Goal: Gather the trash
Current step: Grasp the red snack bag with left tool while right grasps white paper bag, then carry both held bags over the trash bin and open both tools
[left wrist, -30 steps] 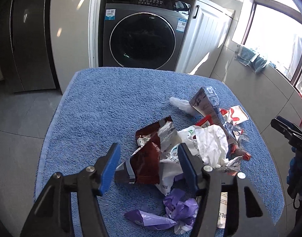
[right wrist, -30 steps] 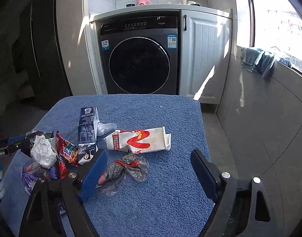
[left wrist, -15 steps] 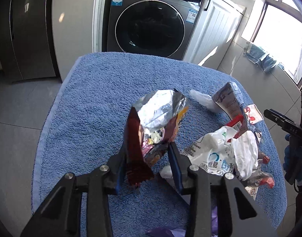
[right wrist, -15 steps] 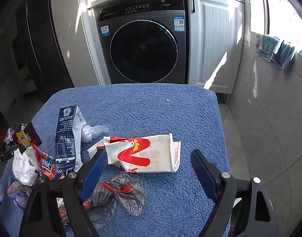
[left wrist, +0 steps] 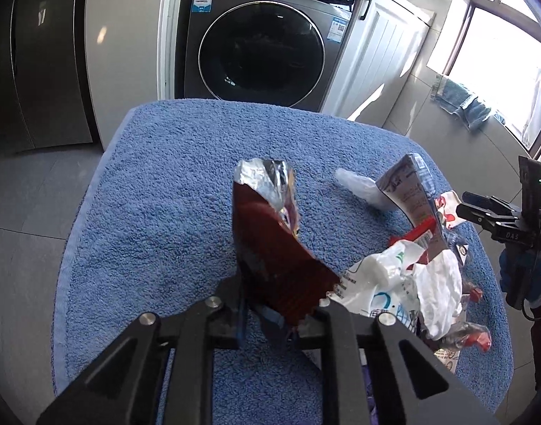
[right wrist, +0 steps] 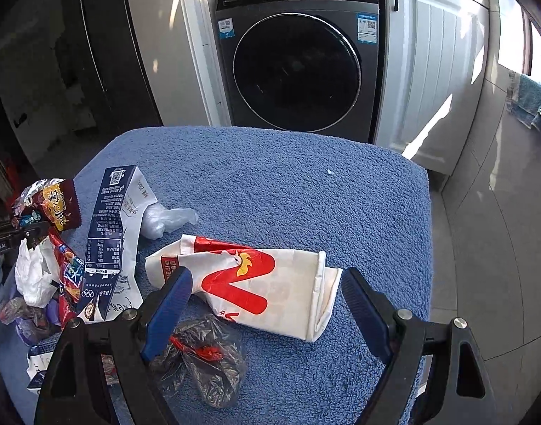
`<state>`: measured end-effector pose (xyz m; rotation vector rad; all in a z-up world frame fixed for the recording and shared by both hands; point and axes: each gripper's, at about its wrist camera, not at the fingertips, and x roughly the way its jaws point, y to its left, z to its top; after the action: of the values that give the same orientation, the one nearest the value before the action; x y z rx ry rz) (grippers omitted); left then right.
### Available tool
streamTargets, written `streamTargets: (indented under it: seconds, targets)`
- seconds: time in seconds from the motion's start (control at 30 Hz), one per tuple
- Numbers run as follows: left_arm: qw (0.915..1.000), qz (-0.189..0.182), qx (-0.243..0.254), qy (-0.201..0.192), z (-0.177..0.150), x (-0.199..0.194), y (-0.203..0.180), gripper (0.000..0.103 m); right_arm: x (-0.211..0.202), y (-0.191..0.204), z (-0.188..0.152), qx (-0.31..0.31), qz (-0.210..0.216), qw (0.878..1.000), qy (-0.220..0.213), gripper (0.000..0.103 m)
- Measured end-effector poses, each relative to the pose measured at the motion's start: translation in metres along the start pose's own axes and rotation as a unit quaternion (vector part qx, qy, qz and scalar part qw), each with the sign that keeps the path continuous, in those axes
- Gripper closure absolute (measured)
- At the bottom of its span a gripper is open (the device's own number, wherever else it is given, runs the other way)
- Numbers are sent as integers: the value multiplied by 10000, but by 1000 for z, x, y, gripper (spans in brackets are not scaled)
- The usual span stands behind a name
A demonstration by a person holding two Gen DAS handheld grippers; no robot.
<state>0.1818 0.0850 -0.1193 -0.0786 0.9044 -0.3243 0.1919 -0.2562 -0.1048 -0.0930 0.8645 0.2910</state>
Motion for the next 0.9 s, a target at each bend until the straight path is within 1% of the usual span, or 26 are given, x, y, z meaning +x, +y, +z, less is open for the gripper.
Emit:
streamTargets:
  seconds: [0.07, 0.13, 0.2, 0.27, 0.33, 0.43, 0.57, 0.6, 0.63, 0.67, 0.7, 0.73, 0.77, 0.83, 0.9]
  targets:
    - [10000, 19, -34, -8, 0, 0, 0, 87, -1, 8, 4, -453, -71, 9989, 41, 17]
    - [10000, 18, -65, -10, 0, -1, 0, 87, -1, 15, 9, -802, 45, 9967, 85, 16]
    - [10000, 38, -58, -5, 0, -2, -1, 87, 3, 26, 13, -1281, 131, 9915, 199, 13]
    - [10000, 50, -50, -8, 0, -3, -3, 87, 11, 34, 15, -1685, 254, 9847, 370, 13]
    - [10000, 63, -62, -23, 1, -4, -3, 87, 22, 38, 15, -1884, 431, 9794, 587, 13]
    - [9999, 51, -129, -32, 1, -6, -2, 87, 40, 42, 12, -2196, 424, 9712, 822, 13]
    - [9998, 86, -144, -54, 2, -7, -3, 89, 58, 46, 14, -2384, 478, 9647, 1008, 13]
    - [9998, 97, -146, -64, 3, -8, -3, 89, 65, 47, 16, -2398, 498, 9634, 1094, 17]
    - [9998, 106, -147, -76, 3, -8, -2, 90, 70, 47, 16, -2425, 516, 9618, 1164, 26]
    - [9998, 113, -153, -86, 3, -10, -2, 91, 72, 47, 18, -2390, 604, 9623, 1150, 29]
    - [9998, 118, -158, -99, 4, -11, -2, 91, 73, 46, 20, -2320, 688, 9637, 1131, 46]
    - [9997, 126, -161, -117, 4, -13, -2, 91, 73, 46, 22, -2283, 683, 9651, 1086, 53]
    - [9997, 129, -168, -134, 5, -14, -2, 91, 72, 47, 23, -2288, 621, 9660, 1034, 54]
    - [9996, 129, -180, -179, 6, -18, -2, 91, 71, 47, 23, -2218, 630, 9682, 969, 54]
    - [9994, 133, -192, -237, 7, -24, -2, 91, 69, 44, 29, -2077, 622, 9723, 873, 54]
